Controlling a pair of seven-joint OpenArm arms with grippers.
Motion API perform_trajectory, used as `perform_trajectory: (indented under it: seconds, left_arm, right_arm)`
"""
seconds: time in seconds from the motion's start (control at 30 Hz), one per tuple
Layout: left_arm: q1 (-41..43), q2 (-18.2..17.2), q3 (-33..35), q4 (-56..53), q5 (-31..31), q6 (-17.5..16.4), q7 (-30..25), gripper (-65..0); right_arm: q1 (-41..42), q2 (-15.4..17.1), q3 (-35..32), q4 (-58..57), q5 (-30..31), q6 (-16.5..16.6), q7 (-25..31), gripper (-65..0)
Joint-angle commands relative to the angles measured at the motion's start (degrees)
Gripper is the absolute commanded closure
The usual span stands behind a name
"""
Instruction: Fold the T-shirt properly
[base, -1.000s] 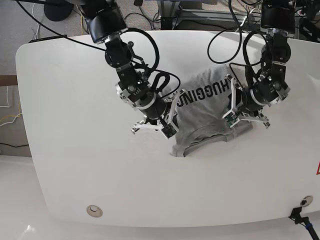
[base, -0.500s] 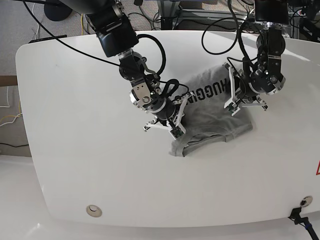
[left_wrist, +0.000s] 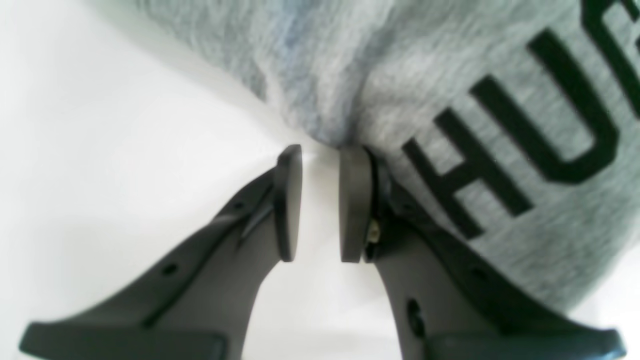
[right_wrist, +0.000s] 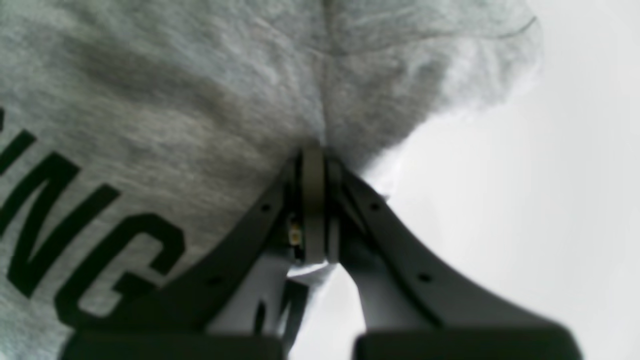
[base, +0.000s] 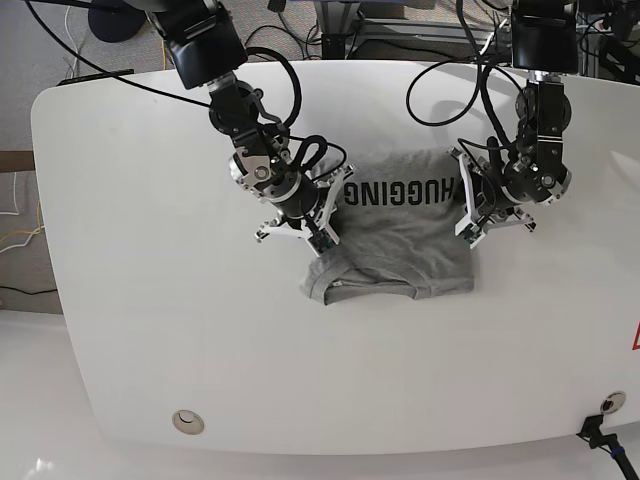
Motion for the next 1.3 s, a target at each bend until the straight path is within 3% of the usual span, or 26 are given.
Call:
perform_trajectory:
  seconds: [0.0,0.1,0.53,0.7,0.87,1.07,1.27]
  left_arm:
    - [-0.89,-0.53,-0.63,1.16,-0.57,-0.07,-1.03,-11.0]
    - [0.6,-0.53,-2.91,4.85,-0.48,0.19,-4.46,-11.0]
    - [14.84,0.79,-14.78,9.95,-0.57,0.37,-36.63,-10.9]
    - [22.23,1.31,-16.89,11.35,-0.75,0.28,-44.37,-10.9]
    - [31.02,5.18,-20.76,16.28,-0.75,0.02,-49.91,-10.9]
    - [41.22,8.52,-22.78,18.3,-0.75,0.02,-56.59,-10.9]
    - [53.61,10.28,-22.43,18.12,-0.75,0.02,-62.22,-10.7]
  right_arm:
    - [1.15,-0.21,0.0,1.03,0.11,0.33,0.65,0.0]
    - [0.8,0.23,0.08,5.43,-0.06,0.33,0.65,0.0]
    - [-16.61,3.66,11.95,30.57,-0.41,0.33,0.82,0.0]
    - [-26.28,4.27,15.82,35.58,-0.5,0.33,4.78,0.0]
    - [-37.36,3.92,20.13,35.67,-0.5,0.24,14.01,0.0]
    - [-49.23,3.74,22.94,35.67,0.11,0.24,20.69,0.0]
    - [-59.6,3.39,24.88,35.67,0.03,0.24,22.36,0.0]
